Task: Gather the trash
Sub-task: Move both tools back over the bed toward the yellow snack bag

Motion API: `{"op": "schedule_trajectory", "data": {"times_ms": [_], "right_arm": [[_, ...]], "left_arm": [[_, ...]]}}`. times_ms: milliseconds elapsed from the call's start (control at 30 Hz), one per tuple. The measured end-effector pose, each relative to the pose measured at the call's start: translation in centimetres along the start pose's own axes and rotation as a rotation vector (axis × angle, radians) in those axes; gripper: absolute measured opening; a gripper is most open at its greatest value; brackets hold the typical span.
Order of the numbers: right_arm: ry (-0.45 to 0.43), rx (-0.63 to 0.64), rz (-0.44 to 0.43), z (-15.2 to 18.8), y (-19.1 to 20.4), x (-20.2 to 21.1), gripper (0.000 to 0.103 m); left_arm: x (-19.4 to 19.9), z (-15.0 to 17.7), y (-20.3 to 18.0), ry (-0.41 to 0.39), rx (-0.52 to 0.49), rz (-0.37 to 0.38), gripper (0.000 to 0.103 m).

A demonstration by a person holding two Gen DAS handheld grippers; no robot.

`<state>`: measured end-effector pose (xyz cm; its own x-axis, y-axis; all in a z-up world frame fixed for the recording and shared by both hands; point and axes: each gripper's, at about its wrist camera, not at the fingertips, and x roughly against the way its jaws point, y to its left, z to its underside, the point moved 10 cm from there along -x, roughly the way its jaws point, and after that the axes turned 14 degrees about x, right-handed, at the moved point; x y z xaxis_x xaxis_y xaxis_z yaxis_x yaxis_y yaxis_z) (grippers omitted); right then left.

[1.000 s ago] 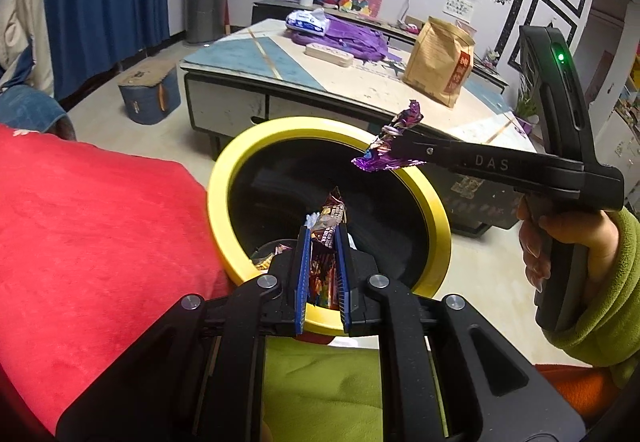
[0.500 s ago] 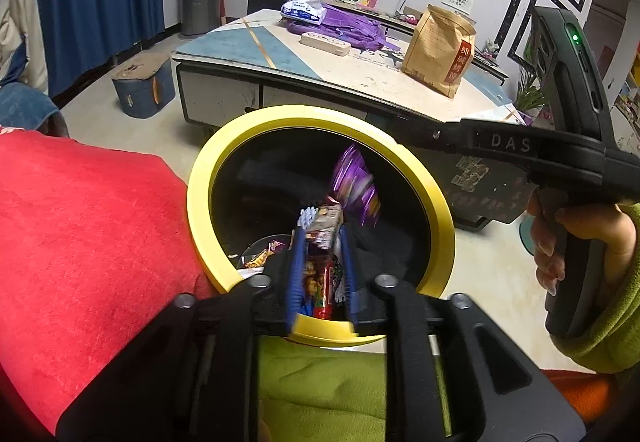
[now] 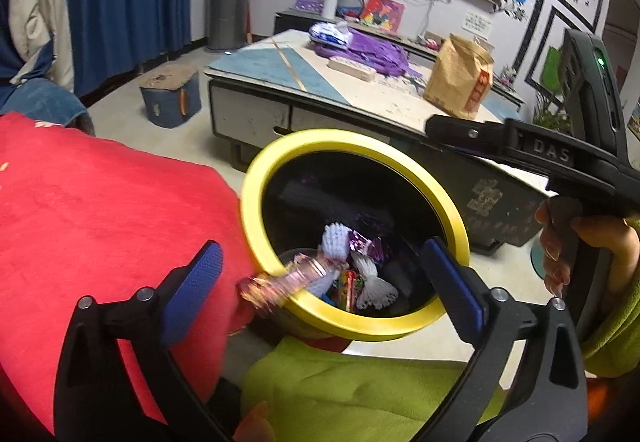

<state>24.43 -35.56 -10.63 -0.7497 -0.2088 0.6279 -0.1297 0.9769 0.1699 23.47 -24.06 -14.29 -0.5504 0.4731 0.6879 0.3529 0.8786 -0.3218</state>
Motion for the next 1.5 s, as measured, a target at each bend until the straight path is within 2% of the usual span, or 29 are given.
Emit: {"op": "schedule_trajectory", "data": {"times_ms": [100, 433, 800, 1033, 1167, 1333, 1500], "right_arm": [[-0.025, 0.019, 0.001, -0.7, 0.9, 0.5, 0.076], [-0.045, 0.078, -0.041, -2.7, 4.9, 0.7, 0.078], [-0.052, 0.209, -0.197, -5.1, 15.0, -0.5, 0.078], [-0.063, 0.290, -0.307, -6.3, 22.4, -1.9, 0.078], [-0.080, 0.352, -0.383, -7.1, 27.4, -2.8, 0.080], [-0.073, 0.411, -0.453, -7.5, 32.5, -4.5, 0.081], [-0.009, 0.446, -0.527, -6.8, 37.4, -7.0, 0.081]], "left_arm": [[1.1, -0.5, 0.9, -0.030, 0.019, -0.012, 0.092], [5.3, -2.0, 5.8, -0.125, 0.118, -0.080, 0.092], [12.2, -2.9, 14.0, -0.281, 0.208, -0.290, 0.092], [16.7, -2.8, 17.9, -0.360, 0.231, -0.379, 0.092], [18.6, -2.0, 20.3, -0.376, 0.261, -0.426, 0.092], [20.3, 0.2, 22.9, -0.350, 0.294, -0.479, 0.092], [20.8, 2.5, 25.2, -0.298, 0.349, -0.484, 0.092]]}}
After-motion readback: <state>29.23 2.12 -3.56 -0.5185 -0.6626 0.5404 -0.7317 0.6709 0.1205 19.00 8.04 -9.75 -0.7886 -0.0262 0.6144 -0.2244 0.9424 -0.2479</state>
